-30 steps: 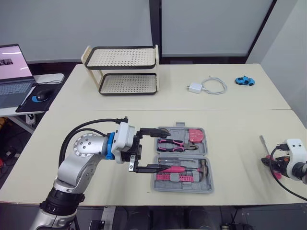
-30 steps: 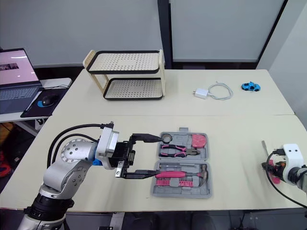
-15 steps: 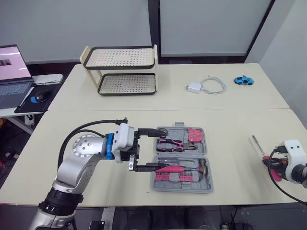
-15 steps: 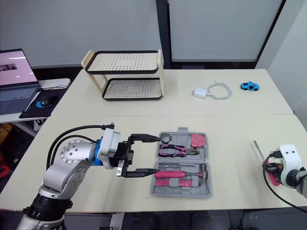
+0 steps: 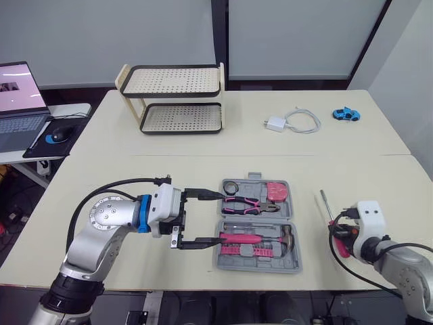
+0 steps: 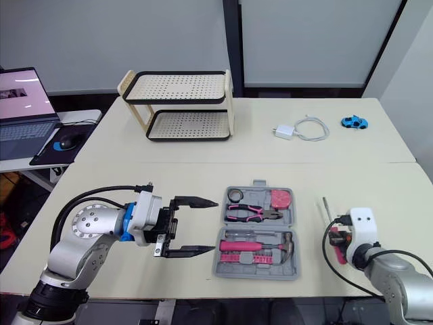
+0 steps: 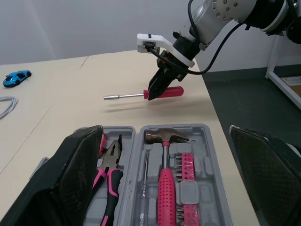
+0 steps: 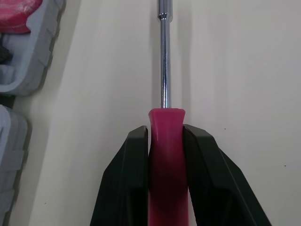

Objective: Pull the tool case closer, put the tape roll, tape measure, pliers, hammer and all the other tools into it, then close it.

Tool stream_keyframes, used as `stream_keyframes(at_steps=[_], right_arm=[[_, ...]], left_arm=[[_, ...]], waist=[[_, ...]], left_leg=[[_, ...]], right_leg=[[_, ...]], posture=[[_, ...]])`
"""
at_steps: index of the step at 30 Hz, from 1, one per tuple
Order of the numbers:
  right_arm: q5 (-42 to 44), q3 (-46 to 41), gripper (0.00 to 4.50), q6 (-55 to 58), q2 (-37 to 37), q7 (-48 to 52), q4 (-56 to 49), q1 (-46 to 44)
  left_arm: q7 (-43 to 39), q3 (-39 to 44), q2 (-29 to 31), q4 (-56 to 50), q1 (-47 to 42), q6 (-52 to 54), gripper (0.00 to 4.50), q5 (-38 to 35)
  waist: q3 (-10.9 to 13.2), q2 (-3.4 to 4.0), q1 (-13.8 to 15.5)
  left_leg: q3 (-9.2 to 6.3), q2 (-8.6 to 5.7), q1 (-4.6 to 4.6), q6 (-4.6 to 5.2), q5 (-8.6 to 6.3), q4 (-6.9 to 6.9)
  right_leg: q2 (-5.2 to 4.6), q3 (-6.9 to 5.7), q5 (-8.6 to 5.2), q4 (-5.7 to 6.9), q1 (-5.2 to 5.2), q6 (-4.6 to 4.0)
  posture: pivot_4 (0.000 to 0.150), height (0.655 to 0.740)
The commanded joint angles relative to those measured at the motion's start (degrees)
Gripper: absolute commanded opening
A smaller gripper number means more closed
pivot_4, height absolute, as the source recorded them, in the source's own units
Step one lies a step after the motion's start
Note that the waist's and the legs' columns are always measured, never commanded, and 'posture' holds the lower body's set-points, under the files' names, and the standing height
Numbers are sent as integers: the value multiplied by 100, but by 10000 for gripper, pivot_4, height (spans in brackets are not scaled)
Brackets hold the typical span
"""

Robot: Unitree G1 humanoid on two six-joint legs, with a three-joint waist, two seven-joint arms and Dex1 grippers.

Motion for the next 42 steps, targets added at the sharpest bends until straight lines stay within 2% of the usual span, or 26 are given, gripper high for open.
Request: stream_keyframes(at_steps=[1, 20, 33, 39, 42], right_arm=[[-63, 83, 7527, 51, 72, -174, -301, -110], [-334, 397, 7527, -366, 433, -349, 145, -110], [-326, 460, 7527, -250, 659, -507, 261, -174], [-115, 182, 26951, -20, 719, -478, -93, -197], [348, -291, 37573, 559, 897, -331, -562, -261]], left_arm=[[-37, 119, 65, -83, 31, -120, 45000, -6], [28, 19, 19, -231, 202, -179, 45000, 48], [76, -60, -50, -231, 103, -153, 45000, 88], [130, -86, -82, -264, 48, -117, 45000, 88], [162, -88, -71, -259, -16, -75, 45000, 75]], waist=[[0, 0, -8], [0, 2, -19], [0, 1, -23], [0, 1, -21], [1, 2, -19]], left_leg=[[0, 1, 0, 0, 0, 0], [-1, 5, 2, 0, 0, -2], [-1, 6, 4, 0, 0, -3], [-2, 6, 3, 0, 0, -3], [-4, 6, 2, 1, 0, -3]], right_leg=[[1, 0, 0, 1, -1, 0], [5, 0, 0, 5, -5, 0], [7, -1, 0, 6, -4, 0], [7, 0, 0, 6, -4, 0], [7, -1, 0, 6, -4, 0]], posture=[[1500, 7400], [1500, 7400], [1500, 7400], [1500, 7400], [1500, 7400]])
